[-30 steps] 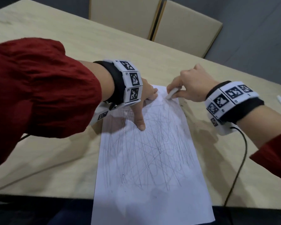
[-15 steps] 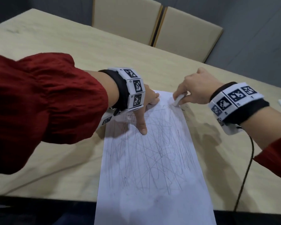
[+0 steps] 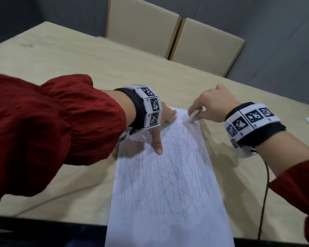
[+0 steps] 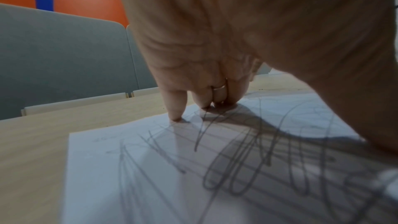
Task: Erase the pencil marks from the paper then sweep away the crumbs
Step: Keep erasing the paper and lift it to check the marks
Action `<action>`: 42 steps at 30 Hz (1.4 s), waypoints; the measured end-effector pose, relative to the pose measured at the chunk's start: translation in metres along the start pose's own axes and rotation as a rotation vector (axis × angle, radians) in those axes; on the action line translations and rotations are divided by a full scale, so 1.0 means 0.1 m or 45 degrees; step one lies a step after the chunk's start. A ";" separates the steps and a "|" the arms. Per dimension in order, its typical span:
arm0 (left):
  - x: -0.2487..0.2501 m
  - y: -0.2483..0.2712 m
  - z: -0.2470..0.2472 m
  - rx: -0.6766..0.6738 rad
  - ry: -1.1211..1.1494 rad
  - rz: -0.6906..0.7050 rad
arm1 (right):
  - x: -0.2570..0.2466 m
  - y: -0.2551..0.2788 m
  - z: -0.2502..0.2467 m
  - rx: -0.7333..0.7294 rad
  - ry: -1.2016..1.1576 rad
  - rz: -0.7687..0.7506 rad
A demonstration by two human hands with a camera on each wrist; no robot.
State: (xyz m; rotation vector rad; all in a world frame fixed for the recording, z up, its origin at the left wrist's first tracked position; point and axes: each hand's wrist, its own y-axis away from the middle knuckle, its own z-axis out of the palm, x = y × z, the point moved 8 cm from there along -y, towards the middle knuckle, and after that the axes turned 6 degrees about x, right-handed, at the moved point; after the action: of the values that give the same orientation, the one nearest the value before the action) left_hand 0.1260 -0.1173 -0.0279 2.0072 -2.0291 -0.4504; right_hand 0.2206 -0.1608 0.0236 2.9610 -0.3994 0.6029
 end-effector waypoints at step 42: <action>-0.22 -0.03 0.09 0.061 0.182 -0.153 | -0.15 0.62 0.16 -0.141 -0.824 0.249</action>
State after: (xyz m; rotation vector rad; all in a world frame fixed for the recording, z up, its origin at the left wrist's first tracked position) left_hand 0.1254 -0.0953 -0.0368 2.1325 -1.8589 -0.2744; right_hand 0.1964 -0.2189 0.0049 2.9533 -0.7428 -0.3818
